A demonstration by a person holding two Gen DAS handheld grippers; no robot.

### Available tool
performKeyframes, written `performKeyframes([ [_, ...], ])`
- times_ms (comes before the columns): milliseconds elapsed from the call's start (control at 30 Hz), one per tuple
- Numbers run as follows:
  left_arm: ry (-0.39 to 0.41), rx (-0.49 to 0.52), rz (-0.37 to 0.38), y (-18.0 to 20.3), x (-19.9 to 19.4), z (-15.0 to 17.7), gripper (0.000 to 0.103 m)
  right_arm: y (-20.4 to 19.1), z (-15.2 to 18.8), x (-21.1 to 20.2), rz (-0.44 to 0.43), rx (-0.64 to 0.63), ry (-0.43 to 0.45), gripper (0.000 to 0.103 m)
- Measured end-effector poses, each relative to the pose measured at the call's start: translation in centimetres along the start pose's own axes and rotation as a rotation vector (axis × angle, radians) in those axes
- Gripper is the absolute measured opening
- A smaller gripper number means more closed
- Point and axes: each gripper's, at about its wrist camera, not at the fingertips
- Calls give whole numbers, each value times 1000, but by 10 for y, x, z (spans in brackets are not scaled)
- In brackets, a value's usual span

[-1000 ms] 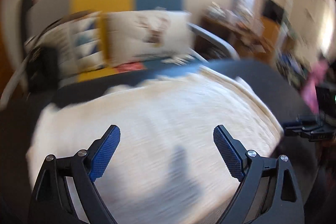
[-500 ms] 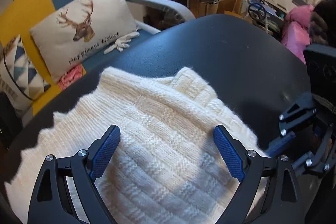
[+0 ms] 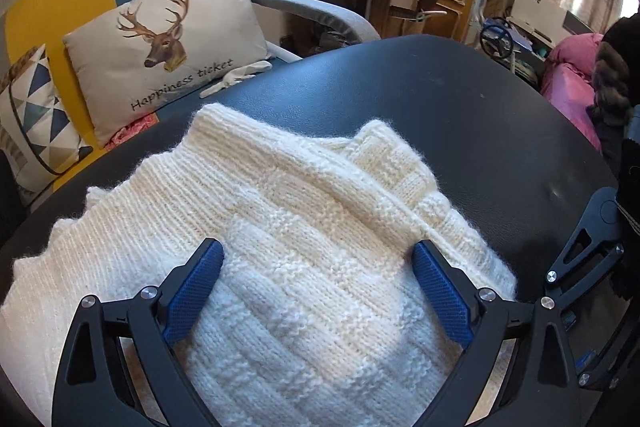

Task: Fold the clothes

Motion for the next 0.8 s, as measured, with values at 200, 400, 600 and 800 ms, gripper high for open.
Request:
performKeyframes([
  [200,-4,98,132,30,-10,20,97,-22,18,5,-121,-59,-77,21],
  [400,6,127,84,52,-7,29,101,-44,38,6,-131,-86,-85,22],
  [600,8,104,101,48,-7,28,102,-56,44,-5,33,-1,11,22],
  [800,80,14,135,32,-44,30,101,-55,43,-55,241,240,257,29],
])
Point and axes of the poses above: each gripper's, at about its wrist camera, not at the fingertips, and x roughly the way its jaws point, y to its right, z to its underside, and after that the axes turned 10 degrees about -y, right-handed
